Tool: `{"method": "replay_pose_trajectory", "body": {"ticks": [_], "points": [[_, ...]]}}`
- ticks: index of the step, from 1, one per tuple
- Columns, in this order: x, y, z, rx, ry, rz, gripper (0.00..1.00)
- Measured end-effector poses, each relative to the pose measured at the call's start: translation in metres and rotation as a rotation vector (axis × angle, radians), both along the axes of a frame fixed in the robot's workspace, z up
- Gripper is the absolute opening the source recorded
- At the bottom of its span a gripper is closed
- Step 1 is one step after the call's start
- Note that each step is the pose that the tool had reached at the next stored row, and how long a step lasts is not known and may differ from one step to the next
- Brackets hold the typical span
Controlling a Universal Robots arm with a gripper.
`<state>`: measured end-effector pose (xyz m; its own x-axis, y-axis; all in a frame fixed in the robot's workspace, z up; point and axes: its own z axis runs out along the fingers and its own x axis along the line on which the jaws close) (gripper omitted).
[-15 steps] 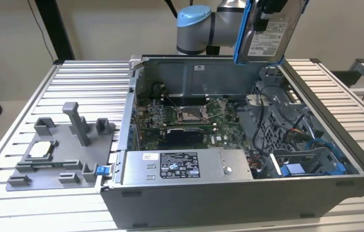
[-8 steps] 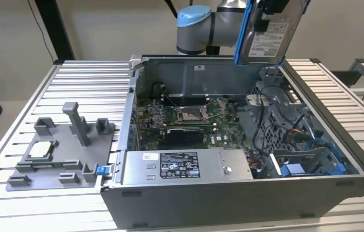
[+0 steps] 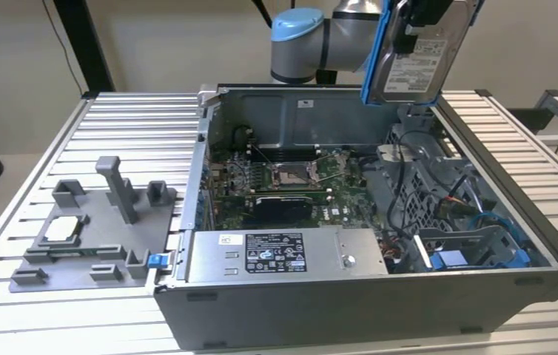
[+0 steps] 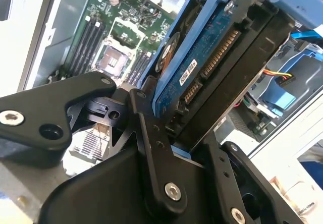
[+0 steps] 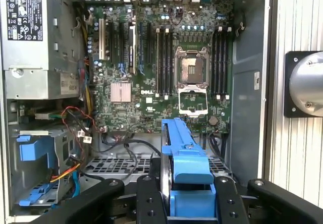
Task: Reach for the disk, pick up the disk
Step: 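Pick up the disk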
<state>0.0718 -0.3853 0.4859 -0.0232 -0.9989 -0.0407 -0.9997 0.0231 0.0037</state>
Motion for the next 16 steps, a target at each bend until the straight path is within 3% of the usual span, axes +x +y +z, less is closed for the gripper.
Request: {"method": "replay_pose_trajectory", "body": {"ticks": [16], "points": [[0.0,-0.022,-0.0009,0.0001,0.0,0.0,0.0]]}}
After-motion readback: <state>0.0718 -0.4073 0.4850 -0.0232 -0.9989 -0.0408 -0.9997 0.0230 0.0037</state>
